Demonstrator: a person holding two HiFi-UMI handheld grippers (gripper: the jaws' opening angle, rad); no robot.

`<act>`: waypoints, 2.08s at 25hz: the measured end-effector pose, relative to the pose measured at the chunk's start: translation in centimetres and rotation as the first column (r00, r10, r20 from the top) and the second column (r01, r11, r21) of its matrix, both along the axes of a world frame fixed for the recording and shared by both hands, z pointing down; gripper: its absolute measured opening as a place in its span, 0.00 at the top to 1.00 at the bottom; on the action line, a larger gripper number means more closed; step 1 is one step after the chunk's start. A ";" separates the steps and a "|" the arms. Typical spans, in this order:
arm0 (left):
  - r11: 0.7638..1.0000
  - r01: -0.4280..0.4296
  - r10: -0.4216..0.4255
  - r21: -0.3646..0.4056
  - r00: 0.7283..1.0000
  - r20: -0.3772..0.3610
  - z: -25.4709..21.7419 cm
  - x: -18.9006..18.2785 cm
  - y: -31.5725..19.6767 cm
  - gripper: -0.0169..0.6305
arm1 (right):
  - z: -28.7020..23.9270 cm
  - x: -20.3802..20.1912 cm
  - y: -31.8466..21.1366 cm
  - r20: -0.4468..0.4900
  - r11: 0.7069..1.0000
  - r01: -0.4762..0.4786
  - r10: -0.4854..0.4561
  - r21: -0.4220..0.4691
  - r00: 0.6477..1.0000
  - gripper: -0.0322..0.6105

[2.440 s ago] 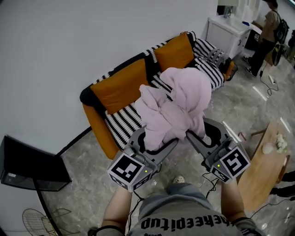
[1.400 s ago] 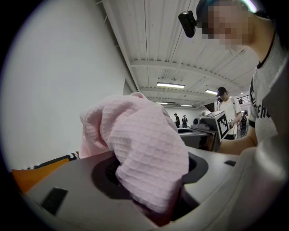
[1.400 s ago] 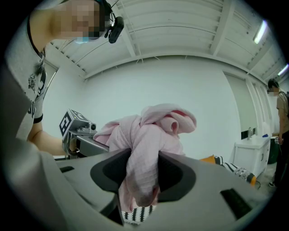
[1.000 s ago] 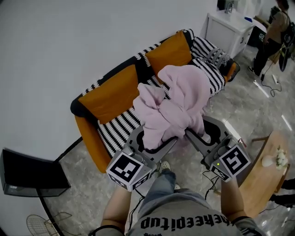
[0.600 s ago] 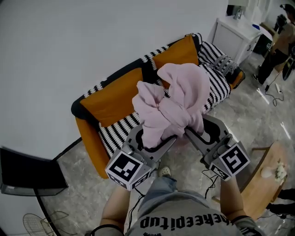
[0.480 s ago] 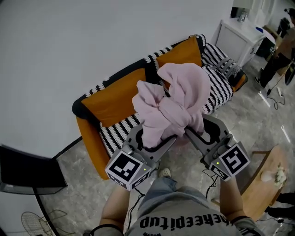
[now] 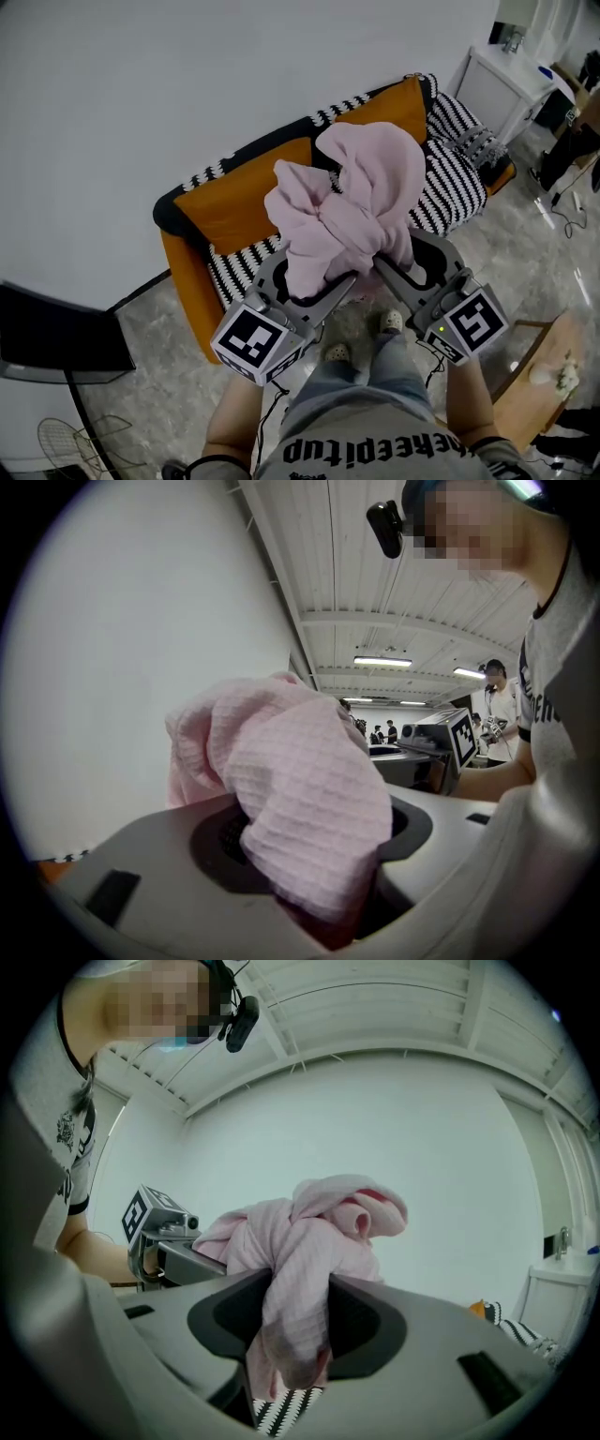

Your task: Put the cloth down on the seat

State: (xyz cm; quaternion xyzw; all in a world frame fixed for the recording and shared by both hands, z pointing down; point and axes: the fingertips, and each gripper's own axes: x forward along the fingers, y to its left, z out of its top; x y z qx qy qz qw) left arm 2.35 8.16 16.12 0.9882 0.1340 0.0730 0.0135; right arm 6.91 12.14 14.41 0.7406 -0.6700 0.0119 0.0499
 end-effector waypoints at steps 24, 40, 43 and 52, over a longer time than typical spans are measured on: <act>0.908 0.418 -0.417 -0.013 0.908 0.024 0.7 3.2 -9.8 0.52 | 0.7 4.5 -12.1 0.018 0.909 0.418 -0.417 -0.008 0.909 0.65; 0.697 0.716 -0.710 -0.038 0.697 0.098 1.8 -0.5 -11.1 0.52 | 1.9 0.9 -15.9 0.044 0.709 0.705 -0.704 -0.008 0.709 0.65; 0.654 0.756 -0.750 -0.041 0.654 0.099 2.0 -0.7 -10.8 0.52 | 2.1 0.8 -16.0 0.045 0.668 0.744 -0.743 -0.013 0.668 0.65; 0.542 0.839 -0.833 -0.051 0.544 0.102 2.9 -1.0 -10.1 0.52 | 2.9 0.2 -16.1 0.050 0.563 0.826 -0.824 -0.025 0.564 0.65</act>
